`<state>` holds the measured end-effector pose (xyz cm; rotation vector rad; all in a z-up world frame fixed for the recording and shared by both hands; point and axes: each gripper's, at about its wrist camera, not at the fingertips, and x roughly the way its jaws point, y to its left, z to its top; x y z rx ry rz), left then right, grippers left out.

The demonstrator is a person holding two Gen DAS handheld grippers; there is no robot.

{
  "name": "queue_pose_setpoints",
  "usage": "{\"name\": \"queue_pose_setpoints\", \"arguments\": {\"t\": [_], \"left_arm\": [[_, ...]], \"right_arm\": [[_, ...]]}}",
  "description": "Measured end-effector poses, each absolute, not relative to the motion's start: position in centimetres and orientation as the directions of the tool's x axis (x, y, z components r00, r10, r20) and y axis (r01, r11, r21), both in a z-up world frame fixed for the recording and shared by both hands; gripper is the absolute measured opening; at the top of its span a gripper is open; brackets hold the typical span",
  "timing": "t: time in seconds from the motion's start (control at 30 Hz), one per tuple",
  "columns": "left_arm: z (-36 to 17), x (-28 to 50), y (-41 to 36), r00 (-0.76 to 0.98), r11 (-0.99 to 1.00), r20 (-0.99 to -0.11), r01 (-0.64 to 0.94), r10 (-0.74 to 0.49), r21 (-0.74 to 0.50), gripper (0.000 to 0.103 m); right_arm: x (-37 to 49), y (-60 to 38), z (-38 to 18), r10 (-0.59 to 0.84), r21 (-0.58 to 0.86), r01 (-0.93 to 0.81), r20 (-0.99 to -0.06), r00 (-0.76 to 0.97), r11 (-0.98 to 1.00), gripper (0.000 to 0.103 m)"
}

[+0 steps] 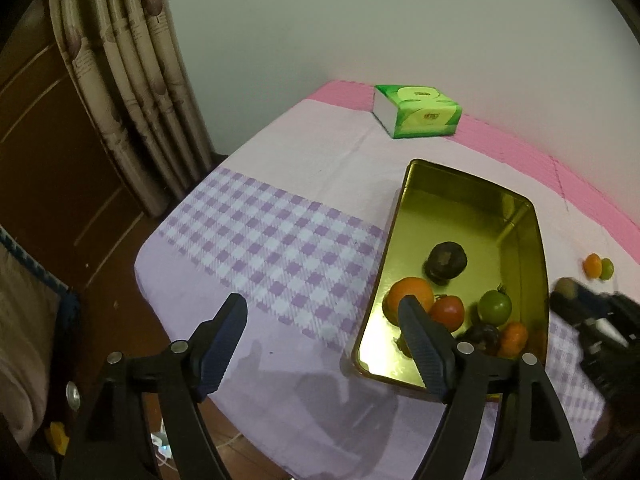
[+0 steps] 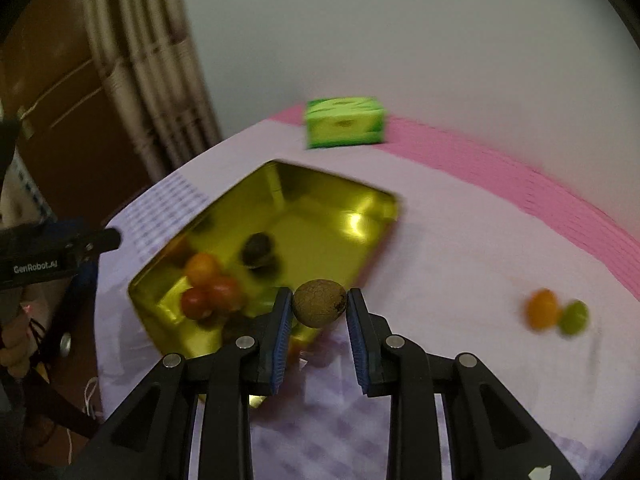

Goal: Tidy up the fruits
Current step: 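Carry the brown kiwi into the gold tray and open the right gripper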

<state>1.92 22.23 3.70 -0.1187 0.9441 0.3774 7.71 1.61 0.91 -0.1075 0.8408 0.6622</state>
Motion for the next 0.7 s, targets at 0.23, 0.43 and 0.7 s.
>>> {"name": "queue_pose_setpoints", "arguments": {"t": [0.23, 0.43, 0.7], "left_arm": [[3.2, 2.2, 22.3, 0.51, 0.925, -0.816, -0.374, 0.27, 0.072, 0.078], [3.1, 2.1, 22.3, 0.504, 0.924, -0.82, -0.374, 0.27, 0.075, 0.078], [2.9, 2.2, 22.3, 0.5, 0.928, -0.827, -0.366, 0.257, 0.067, 0.078]], "right_arm": [[7.9, 6.9, -0.5, 0.51, 0.138, -0.652, -0.748, 0.425, 0.745, 0.025], [8.3, 8.0, -1.4, 0.499, 0.135, -0.657, -0.766, 0.406, 0.742, 0.026], [8.7, 7.9, -1.9, 0.495, 0.137, -0.653, -0.769, 0.404, 0.745, 0.028]]}}
